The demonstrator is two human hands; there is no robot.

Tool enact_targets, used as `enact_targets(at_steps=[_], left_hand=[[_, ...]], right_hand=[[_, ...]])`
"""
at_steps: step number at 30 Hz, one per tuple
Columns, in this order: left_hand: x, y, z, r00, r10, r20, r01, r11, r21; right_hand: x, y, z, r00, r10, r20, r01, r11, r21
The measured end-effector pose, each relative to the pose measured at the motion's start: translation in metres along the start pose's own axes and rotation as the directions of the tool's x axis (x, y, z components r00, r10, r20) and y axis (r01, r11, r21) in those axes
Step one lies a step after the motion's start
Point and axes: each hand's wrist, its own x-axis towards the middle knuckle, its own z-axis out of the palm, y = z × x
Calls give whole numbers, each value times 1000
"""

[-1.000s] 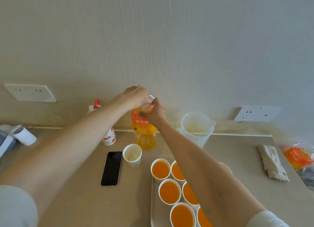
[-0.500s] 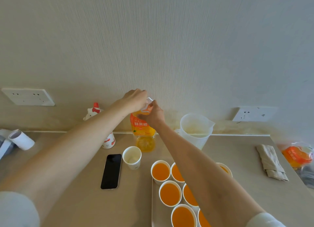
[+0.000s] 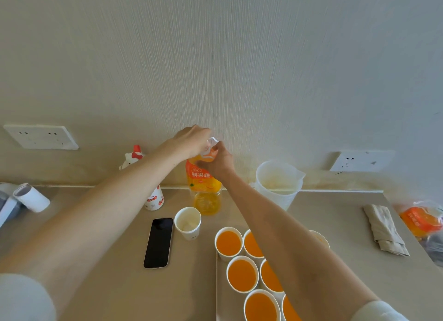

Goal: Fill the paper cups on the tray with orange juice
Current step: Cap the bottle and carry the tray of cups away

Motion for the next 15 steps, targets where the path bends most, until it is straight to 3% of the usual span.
enact_targets(at_steps=[6,15], left_hand=[[3,-4,14,998,-49,-43,44,994,-97],[6,-16,9,997,65,32,-61,992,-115]], right_hand=[[3,1,2,1000,-7,-2,7,1000,-5],[3,-2,2,1000,4,9,-4,999,-49]])
